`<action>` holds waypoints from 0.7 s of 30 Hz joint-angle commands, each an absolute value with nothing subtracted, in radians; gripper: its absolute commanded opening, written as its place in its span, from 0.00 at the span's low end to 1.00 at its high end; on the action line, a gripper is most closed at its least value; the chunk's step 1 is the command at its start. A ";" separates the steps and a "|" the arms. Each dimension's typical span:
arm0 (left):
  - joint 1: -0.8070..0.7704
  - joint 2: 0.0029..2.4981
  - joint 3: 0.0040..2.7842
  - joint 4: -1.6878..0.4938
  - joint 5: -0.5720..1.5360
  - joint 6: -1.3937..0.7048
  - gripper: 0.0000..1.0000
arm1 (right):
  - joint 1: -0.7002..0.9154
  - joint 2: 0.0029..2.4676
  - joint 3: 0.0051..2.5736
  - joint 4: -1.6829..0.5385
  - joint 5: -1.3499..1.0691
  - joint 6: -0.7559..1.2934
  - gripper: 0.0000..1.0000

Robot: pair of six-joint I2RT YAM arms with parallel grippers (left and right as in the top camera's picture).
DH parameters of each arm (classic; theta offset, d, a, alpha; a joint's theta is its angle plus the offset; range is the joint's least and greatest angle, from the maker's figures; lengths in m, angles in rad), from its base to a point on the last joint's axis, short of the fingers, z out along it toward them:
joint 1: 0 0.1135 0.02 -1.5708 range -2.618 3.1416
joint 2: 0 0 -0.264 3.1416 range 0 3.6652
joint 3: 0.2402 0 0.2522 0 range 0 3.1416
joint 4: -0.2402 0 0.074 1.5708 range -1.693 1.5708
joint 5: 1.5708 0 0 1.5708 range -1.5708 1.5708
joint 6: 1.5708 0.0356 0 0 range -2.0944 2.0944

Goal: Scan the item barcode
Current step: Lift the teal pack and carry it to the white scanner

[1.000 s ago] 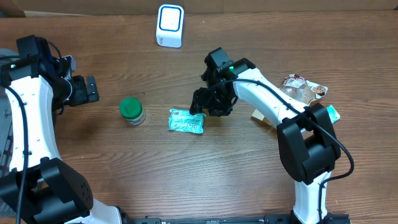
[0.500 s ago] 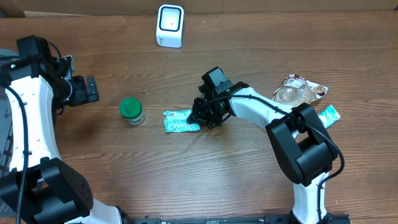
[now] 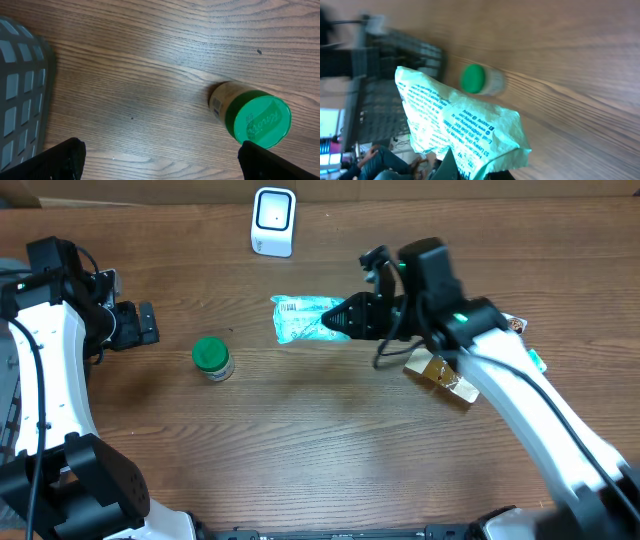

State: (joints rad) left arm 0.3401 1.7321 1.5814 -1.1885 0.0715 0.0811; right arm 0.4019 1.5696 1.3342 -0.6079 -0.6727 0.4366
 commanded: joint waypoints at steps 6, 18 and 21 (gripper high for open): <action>0.333 1.730 1.584 -1.188 0.078 0.075 0.99 | 0.408 1.347 1.344 -0.691 -0.670 0.410 0.04; 0.333 1.730 1.584 -1.188 0.078 0.075 1.00 | 0.460 1.908 2.148 -1.156 -0.163 0.304 0.04; 0.333 1.730 1.584 -1.188 0.078 0.075 1.00 | 0.487 2.088 2.360 -1.134 0.066 0.231 0.04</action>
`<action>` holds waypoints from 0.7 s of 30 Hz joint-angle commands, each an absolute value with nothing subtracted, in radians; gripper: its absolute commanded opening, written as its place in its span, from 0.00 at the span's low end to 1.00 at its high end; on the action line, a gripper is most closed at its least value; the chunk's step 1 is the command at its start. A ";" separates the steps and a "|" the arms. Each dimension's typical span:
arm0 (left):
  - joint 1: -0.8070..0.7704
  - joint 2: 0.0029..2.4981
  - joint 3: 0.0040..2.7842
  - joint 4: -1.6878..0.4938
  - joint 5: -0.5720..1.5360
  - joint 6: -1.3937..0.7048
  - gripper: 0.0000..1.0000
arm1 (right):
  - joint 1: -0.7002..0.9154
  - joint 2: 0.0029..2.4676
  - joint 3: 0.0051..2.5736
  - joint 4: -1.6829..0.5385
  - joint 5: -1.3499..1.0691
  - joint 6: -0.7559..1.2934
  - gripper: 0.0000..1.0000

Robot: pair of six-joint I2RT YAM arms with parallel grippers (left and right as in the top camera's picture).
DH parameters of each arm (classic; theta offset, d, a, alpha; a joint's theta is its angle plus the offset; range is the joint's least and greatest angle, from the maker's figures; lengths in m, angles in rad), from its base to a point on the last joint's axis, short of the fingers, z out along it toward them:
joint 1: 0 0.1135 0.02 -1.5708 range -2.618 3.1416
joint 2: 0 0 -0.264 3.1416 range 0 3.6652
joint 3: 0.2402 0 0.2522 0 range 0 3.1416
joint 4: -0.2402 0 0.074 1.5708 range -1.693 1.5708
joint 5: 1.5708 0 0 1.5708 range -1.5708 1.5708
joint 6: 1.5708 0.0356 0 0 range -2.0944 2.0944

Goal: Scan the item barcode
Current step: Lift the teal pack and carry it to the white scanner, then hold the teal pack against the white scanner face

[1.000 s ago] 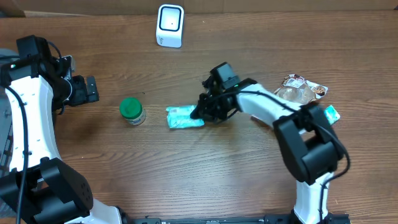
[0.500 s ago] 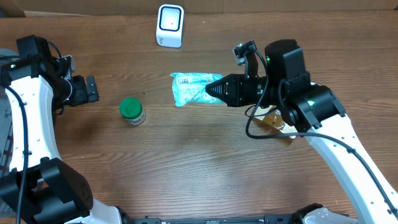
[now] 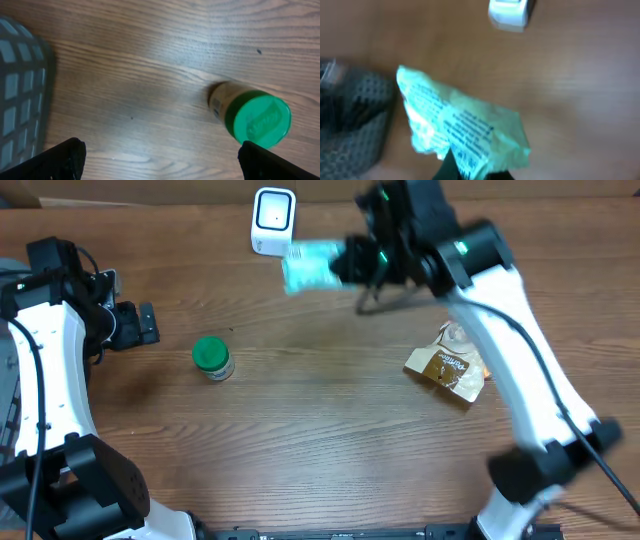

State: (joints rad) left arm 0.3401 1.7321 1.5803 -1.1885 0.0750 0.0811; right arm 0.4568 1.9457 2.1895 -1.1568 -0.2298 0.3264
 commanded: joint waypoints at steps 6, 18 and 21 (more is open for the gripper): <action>0.333 1.730 1.584 -1.188 0.078 0.075 1.00 | 0.546 2.287 2.383 -0.657 0.648 -0.172 0.04; 0.333 1.730 1.584 -1.188 0.078 0.075 1.00 | 0.550 2.614 2.383 -0.018 0.447 -1.017 0.04; 0.333 1.730 1.584 -1.188 0.078 0.075 1.00 | 0.550 2.646 2.382 0.000 0.443 -1.077 0.04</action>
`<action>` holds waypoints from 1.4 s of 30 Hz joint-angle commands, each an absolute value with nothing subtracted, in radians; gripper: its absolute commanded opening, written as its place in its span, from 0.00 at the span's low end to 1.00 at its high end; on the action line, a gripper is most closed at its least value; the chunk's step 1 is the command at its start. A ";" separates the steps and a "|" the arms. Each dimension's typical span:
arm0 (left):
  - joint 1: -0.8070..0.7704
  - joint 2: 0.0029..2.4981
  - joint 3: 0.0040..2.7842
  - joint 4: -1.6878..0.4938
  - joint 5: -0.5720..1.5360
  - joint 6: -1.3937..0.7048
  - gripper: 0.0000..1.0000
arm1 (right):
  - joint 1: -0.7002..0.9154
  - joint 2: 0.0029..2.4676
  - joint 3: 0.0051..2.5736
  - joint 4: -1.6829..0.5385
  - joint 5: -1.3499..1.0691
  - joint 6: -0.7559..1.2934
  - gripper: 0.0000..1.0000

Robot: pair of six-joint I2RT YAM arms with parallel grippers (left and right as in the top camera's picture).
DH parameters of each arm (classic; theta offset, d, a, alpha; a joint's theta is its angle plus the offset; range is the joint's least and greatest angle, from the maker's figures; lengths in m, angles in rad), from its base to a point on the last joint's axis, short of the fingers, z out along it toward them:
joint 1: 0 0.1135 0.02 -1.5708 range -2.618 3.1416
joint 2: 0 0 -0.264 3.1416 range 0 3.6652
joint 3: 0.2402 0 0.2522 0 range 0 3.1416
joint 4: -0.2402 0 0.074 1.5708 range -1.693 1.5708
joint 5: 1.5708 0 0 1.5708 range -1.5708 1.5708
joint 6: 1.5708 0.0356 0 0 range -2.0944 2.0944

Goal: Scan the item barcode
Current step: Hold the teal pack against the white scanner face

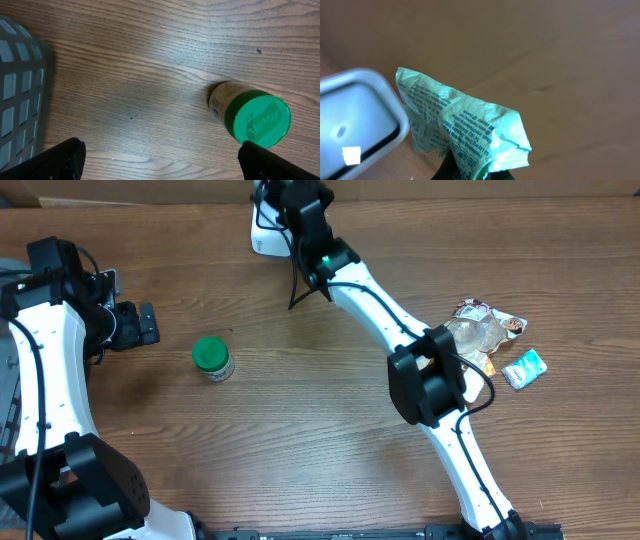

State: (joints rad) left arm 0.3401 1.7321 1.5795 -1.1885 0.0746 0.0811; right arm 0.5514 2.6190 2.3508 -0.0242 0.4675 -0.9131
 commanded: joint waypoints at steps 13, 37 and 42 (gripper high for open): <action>0.333 1.730 1.584 -1.188 0.078 0.075 1.00 | 0.566 2.655 2.382 0.131 0.439 -1.183 0.04; 0.333 1.730 1.584 -1.188 0.078 0.075 1.00 | 0.638 2.173 2.382 -0.667 0.247 -0.010 0.04; 0.333 1.730 1.584 -1.188 0.078 0.075 1.00 | 0.599 2.074 2.382 -1.008 -0.078 0.336 0.04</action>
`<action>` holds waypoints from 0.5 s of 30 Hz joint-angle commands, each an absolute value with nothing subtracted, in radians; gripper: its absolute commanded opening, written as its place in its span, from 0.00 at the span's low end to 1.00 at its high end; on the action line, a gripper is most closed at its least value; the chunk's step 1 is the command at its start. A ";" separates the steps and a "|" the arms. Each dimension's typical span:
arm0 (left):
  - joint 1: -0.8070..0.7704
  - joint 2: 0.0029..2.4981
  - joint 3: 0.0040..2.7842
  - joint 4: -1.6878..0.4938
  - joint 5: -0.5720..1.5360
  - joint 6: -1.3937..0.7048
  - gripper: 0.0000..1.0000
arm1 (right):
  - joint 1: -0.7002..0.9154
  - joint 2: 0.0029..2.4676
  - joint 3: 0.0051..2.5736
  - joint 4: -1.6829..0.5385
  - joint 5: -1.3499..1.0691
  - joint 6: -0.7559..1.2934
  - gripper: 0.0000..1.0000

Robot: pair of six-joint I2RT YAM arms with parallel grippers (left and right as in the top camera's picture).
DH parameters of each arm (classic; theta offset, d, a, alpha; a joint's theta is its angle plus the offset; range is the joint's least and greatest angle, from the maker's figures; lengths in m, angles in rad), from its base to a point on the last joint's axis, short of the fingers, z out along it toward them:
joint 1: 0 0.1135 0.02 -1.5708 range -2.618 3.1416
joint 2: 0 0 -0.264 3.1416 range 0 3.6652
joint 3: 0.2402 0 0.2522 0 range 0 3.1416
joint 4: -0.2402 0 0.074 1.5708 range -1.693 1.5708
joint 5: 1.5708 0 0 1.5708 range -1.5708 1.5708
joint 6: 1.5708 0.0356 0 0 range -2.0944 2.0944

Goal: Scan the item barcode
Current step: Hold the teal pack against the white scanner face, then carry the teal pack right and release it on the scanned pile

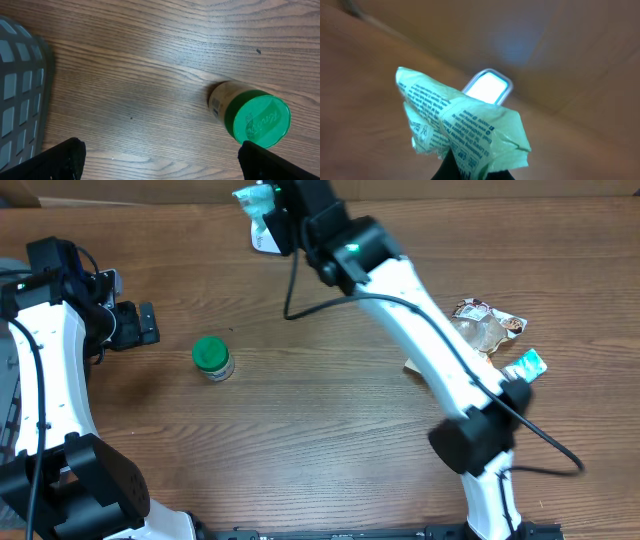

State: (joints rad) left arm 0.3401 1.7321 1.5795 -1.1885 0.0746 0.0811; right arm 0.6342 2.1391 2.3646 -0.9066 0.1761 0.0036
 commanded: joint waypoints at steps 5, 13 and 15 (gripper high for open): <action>0.333 1.730 1.584 -1.188 0.078 0.075 1.00 | 0.518 2.065 2.379 -1.392 -0.133 0.381 0.04; 0.333 1.730 1.584 -1.188 0.078 0.075 1.00 | 0.316 2.088 2.252 -1.633 -0.043 0.434 0.04; 0.333 1.730 1.584 -1.188 0.078 0.075 1.00 | 0.250 2.088 2.197 -1.628 -0.029 0.447 0.04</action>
State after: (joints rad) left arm 0.3401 1.7321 1.5795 -1.1885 0.0750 0.0811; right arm 0.3325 2.0823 2.2520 -1.6291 -0.0727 0.3969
